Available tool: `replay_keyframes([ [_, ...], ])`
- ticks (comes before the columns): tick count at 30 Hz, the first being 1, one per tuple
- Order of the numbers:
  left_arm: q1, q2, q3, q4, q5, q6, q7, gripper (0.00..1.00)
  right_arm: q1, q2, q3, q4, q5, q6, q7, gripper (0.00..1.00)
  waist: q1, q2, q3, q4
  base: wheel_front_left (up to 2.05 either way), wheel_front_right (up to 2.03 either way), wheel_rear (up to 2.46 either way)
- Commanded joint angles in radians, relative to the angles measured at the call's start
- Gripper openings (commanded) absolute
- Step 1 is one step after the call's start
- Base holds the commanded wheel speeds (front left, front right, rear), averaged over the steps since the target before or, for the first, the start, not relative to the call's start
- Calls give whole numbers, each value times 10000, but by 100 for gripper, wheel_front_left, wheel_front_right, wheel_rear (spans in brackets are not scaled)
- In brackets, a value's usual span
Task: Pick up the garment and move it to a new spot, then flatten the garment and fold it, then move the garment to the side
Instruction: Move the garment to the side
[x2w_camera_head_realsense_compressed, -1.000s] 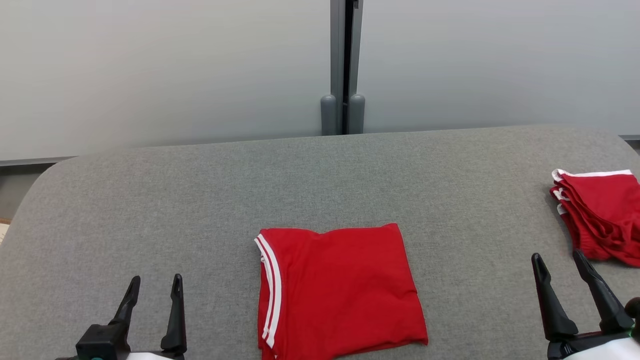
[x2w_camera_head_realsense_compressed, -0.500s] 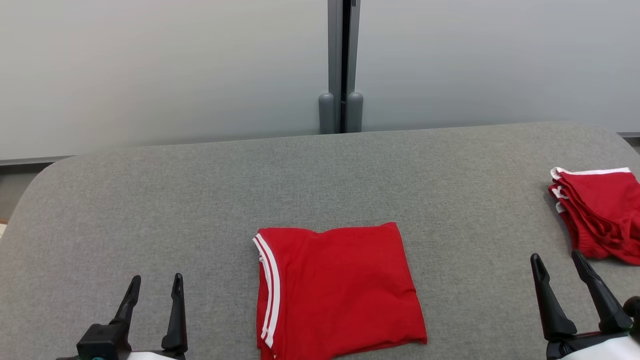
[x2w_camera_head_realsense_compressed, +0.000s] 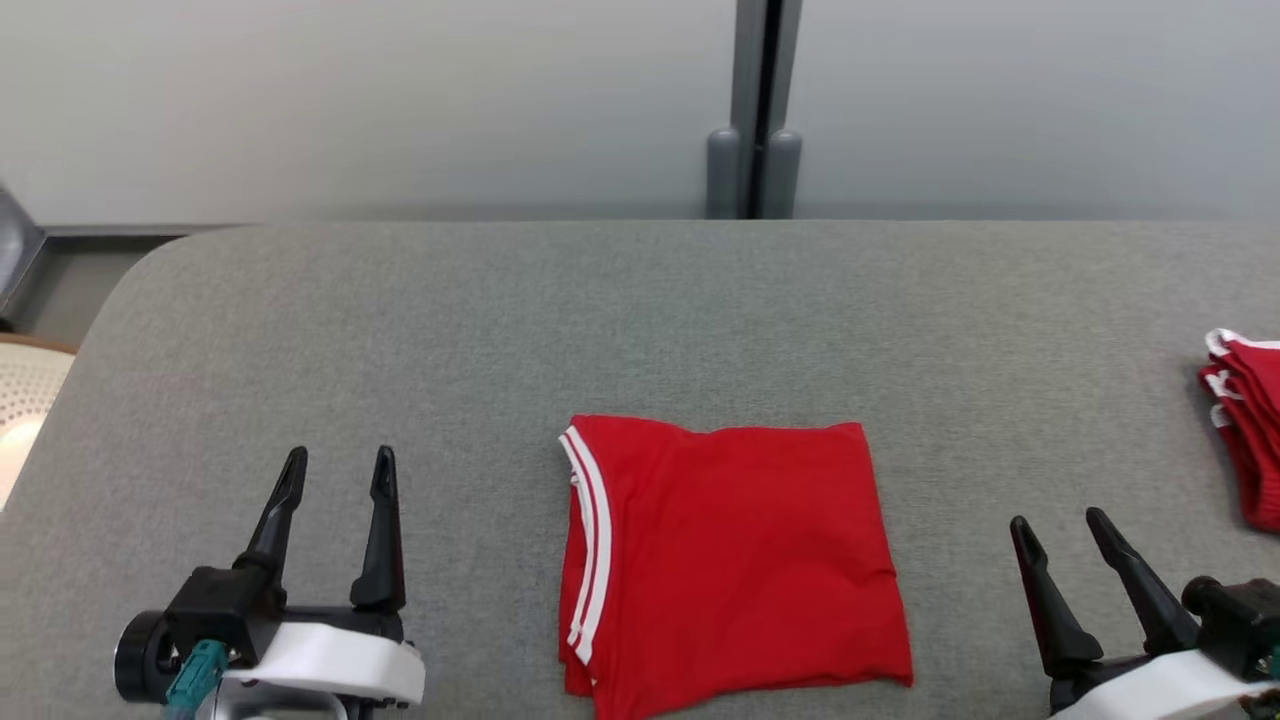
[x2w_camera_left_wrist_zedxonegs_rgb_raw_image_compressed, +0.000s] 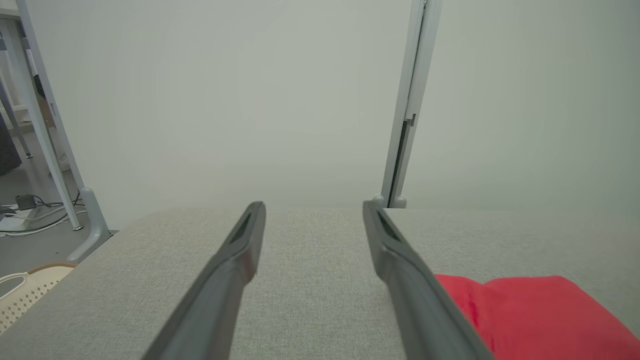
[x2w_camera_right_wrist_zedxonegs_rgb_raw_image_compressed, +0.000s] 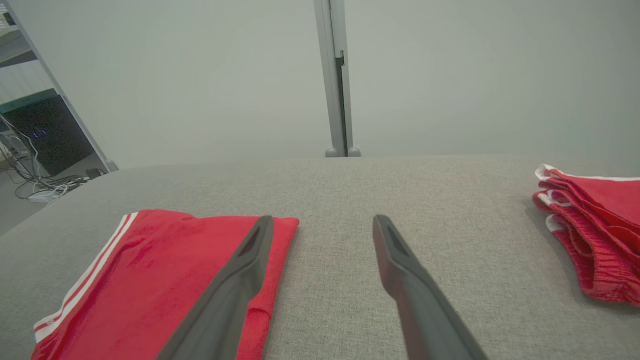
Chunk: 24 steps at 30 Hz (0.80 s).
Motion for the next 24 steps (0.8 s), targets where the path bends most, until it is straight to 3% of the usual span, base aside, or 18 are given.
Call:
replay_keyframes([
  [1, -205, 1, 11, -26, 55, -6, -81, 100, -195, -96, 0, 80, 72, 0, -99, 100, 0, 0, 484, 496, 0, 0, 0],
  [14, -1323, -715, -208, 231, 150, -255, -488, 100, -1921, -228, 1514, 3769, 1352, 0, 14, 100, 0, 0, 1793, 1914, 0, 0, 0],
  [15, -1331, -743, -194, 267, 163, -250, -499, 100, -1940, -199, 1650, 3951, 1481, 0, 15, 60, 0, 0, 1796, 1921, 0, 0, 0],
  [17, -1350, -778, -147, 266, 206, -251, -501, 100, -1989, -207, 1858, 4185, 1600, 1, -23, 0, 0, 0, 1838, 1874, 0, 0, 0],
  [24, -1294, -719, -55, -77, 477, -266, -510, 100, -2248, -743, 2389, 3843, 1532, -11, -546, 0, 0, 0, 1846, 883, 0, 0, 0],
])
